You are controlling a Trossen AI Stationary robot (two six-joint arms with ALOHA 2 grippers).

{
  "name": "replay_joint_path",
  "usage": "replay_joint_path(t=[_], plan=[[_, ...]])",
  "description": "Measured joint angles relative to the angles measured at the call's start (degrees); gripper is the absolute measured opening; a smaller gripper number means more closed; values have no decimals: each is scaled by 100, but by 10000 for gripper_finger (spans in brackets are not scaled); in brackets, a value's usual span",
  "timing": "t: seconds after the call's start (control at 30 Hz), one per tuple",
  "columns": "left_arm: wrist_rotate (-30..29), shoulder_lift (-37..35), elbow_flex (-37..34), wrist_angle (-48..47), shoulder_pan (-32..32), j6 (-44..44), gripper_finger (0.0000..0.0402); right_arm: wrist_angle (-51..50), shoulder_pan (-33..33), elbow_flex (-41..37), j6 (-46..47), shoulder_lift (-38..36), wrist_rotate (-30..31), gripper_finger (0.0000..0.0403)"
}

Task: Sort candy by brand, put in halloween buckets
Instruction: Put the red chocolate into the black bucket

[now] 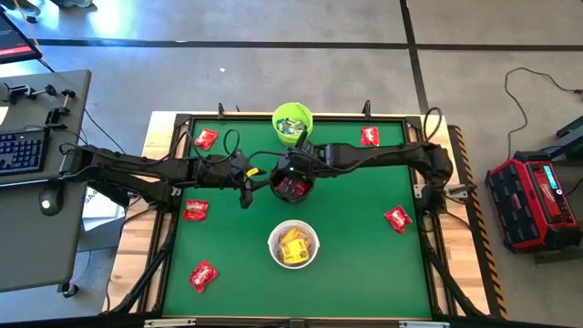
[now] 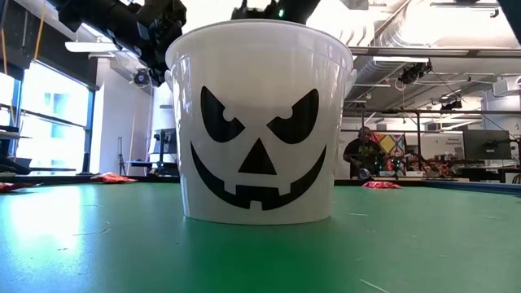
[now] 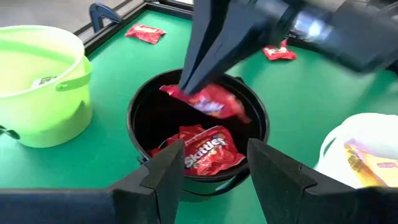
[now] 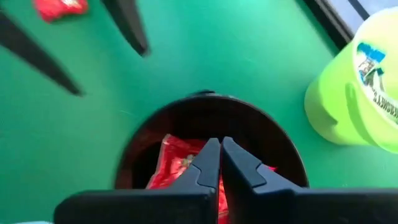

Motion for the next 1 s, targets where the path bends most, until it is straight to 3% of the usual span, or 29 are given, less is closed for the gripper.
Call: replay_joint_path(t=[0.33,0.63,0.83,1.0], plan=[[-159,0,0,-126,73,-137,165,121,-242,-5,-169,617,-278,0],[-166,-241,0,-635,366,-456,165,91,-254,-6,18,708,-347,0],[-165,-622,2,-1151,645,-745,165,22,-356,-7,-99,708,-1127,0],[-178,-831,2,-1799,931,-1088,165,-71,-372,82,-212,708,-1148,13]])
